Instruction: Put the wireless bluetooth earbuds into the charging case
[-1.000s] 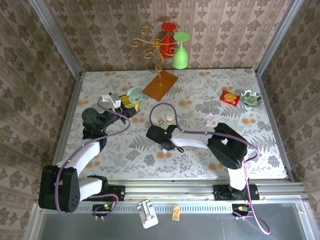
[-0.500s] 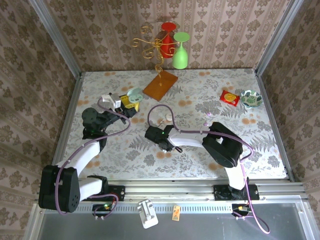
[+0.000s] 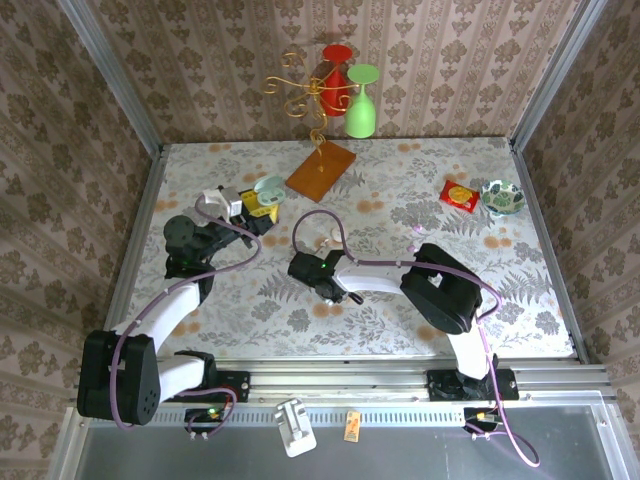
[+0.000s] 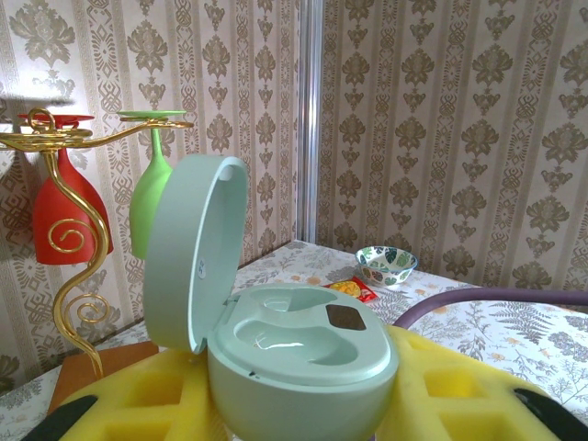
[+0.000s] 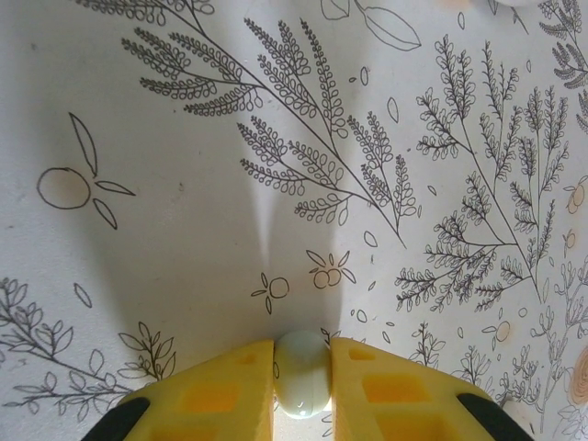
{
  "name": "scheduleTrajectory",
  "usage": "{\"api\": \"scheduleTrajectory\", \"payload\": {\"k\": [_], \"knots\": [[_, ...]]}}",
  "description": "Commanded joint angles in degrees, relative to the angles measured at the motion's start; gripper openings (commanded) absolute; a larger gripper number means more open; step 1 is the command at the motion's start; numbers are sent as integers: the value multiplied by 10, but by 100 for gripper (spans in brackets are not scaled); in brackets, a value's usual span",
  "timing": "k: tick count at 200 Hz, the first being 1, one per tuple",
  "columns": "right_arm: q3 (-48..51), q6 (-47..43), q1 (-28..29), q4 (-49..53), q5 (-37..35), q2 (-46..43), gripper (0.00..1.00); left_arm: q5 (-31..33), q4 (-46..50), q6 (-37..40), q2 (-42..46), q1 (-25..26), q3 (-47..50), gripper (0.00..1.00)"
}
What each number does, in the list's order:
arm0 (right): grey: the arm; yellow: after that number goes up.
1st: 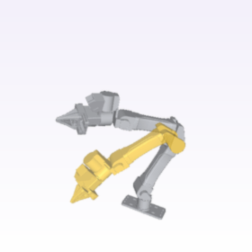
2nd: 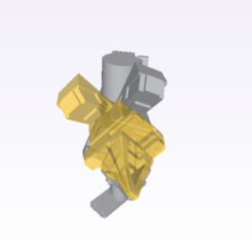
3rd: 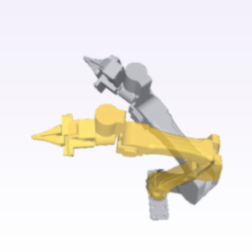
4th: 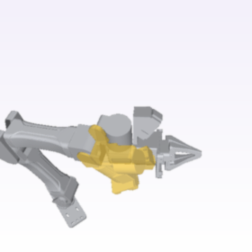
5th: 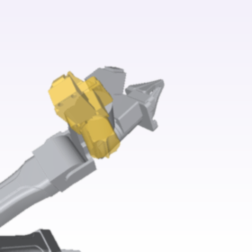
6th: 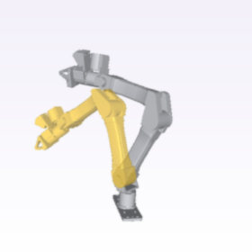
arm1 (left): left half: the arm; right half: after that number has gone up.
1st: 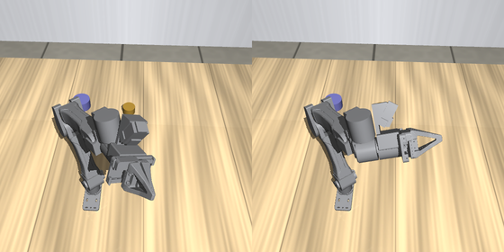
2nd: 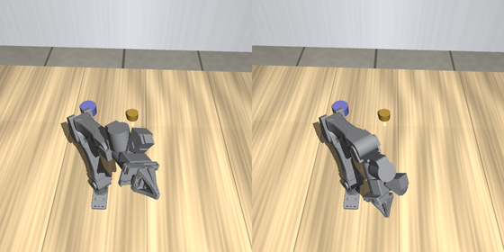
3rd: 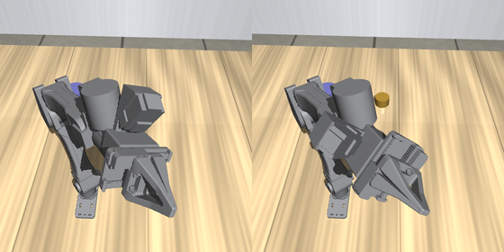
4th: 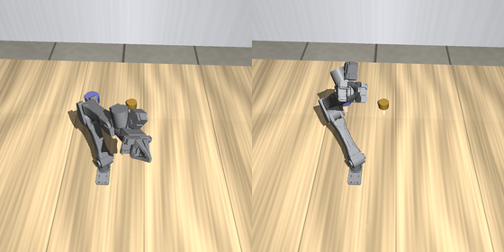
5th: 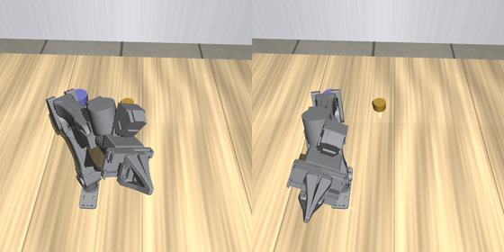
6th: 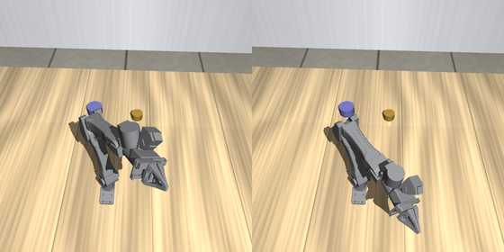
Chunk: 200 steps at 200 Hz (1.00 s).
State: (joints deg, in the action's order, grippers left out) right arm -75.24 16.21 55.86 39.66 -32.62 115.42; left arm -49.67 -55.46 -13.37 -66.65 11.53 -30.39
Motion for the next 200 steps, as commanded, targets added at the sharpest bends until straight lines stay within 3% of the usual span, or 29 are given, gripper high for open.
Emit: {"api": "scheduleTrajectory", "payload": {"k": [1, 51, 103, 131, 162, 200], "knots": [[-6, -9, -5, 20, 7, 19, 22, -8, -11, 6, 10, -5, -13, 33], [14, 12, -22, -6, 58, -30, 15, -6, -11, 7, 10, -5, -13, 33], [90, 61, -78, -85, 198, -163, 15, -2, -16, 12, 0, 6, -10, 33], [164, 125, -149, -171, 360, -247, 15, -3, -17, 15, -6, 15, -13, 33], [263, 239, -249, -321, 585, -318, 13, -2, -15, 19, -9, 26, -13, 32], [310, 306, -311, -404, 726, -353, 15, -1, -14, 20, -15, 37, -14, 32]]}}
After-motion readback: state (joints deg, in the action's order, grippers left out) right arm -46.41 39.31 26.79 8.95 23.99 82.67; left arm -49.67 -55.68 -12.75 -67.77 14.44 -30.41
